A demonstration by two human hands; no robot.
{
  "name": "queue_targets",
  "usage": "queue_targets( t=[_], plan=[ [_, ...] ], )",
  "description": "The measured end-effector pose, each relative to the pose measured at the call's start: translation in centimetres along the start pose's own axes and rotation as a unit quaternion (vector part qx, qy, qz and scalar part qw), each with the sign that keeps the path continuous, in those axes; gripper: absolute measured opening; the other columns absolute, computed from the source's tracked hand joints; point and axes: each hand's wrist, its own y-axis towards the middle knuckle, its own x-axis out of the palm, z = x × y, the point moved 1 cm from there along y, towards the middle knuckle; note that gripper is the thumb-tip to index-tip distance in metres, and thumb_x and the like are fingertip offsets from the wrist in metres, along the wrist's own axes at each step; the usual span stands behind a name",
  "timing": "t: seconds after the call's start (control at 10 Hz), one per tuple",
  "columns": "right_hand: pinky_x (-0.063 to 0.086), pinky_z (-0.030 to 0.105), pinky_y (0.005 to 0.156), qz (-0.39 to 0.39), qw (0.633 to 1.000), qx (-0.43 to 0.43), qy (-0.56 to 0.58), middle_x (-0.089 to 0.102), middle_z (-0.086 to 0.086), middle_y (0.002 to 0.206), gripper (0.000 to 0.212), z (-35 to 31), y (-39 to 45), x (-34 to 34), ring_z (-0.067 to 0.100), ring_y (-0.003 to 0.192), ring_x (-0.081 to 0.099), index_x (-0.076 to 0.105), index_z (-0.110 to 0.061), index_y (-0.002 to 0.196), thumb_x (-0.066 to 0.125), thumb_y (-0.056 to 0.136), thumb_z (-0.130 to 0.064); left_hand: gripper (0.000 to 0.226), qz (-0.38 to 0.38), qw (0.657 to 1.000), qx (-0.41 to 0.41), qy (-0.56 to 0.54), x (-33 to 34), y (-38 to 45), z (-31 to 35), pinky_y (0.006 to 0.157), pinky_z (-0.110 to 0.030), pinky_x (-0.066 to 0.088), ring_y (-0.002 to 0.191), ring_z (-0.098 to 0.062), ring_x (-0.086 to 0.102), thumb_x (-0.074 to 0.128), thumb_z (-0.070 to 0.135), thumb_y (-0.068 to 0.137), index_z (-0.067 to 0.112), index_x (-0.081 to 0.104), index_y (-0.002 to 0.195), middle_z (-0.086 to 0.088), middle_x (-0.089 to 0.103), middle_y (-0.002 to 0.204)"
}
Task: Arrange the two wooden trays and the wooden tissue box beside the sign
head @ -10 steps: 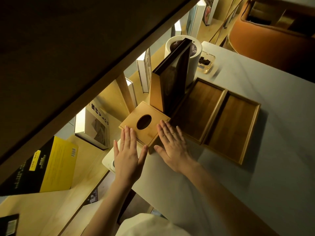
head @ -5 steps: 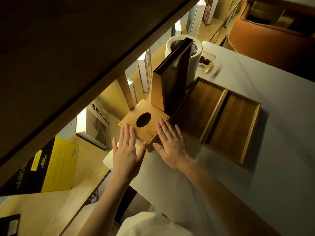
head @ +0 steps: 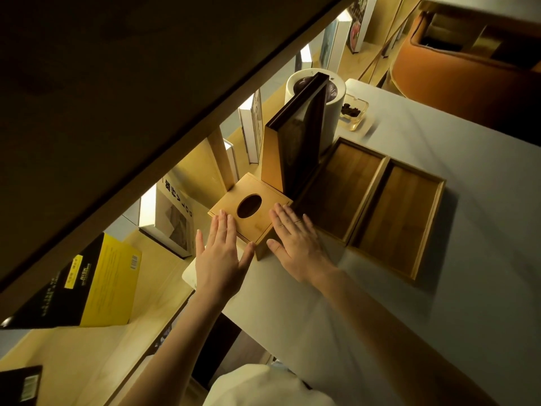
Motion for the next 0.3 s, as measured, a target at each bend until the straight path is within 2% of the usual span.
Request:
queue_targets(
  t=[0.1, 0.2, 0.3],
  plan=[
    [0.004, 0.039, 0.118, -0.017, 0.998, 0.01, 0.067, 0.01, 0.0, 0.157, 0.054, -0.2, 0.0, -1.3, 0.016, 0.145, 0.004, 0.012, -0.021, 0.145, 0.029, 0.096, -0.038, 0.07, -0.049, 0.998, -0.012, 0.044, -1.4, 0.4, 0.6, 0.116, -0.045, 0.01, 0.143, -0.024, 0.01, 0.033, 0.052, 0.088, 0.01, 0.014, 0.141, -0.011, 0.016, 0.154],
    [0.028, 0.032, 0.111, 0.028, 0.962, 0.061, 0.264, 0.038, 0.007, 0.148, 0.043, -0.2, -0.2, -3.7, 0.021, 0.138, 0.031, 0.037, -0.014, 0.137, 0.037, 0.096, -0.027, 0.049, -0.026, 0.999, -0.009, 0.024, -3.9, 1.6, 2.3, 0.091, -0.04, 0.046, 0.102, -0.026, 0.058, 0.043, 0.043, 0.088, 0.005, 0.049, 0.119, -0.013, 0.063, 0.112],
    [0.046, 0.017, 0.087, 0.153, 0.902, 0.108, 0.389, 0.061, 0.014, 0.125, 0.032, 0.8, -1.0, -7.3, 0.022, 0.114, 0.058, 0.052, -0.007, 0.124, 0.041, 0.096, -0.019, 0.035, -0.02, 0.998, 0.041, -0.046, -6.0, 3.7, 4.6, 0.05, -0.023, 0.044, 0.061, -0.017, 0.06, 0.048, 0.033, 0.089, 0.005, 0.059, 0.107, -0.009, 0.064, 0.077]
  ],
)
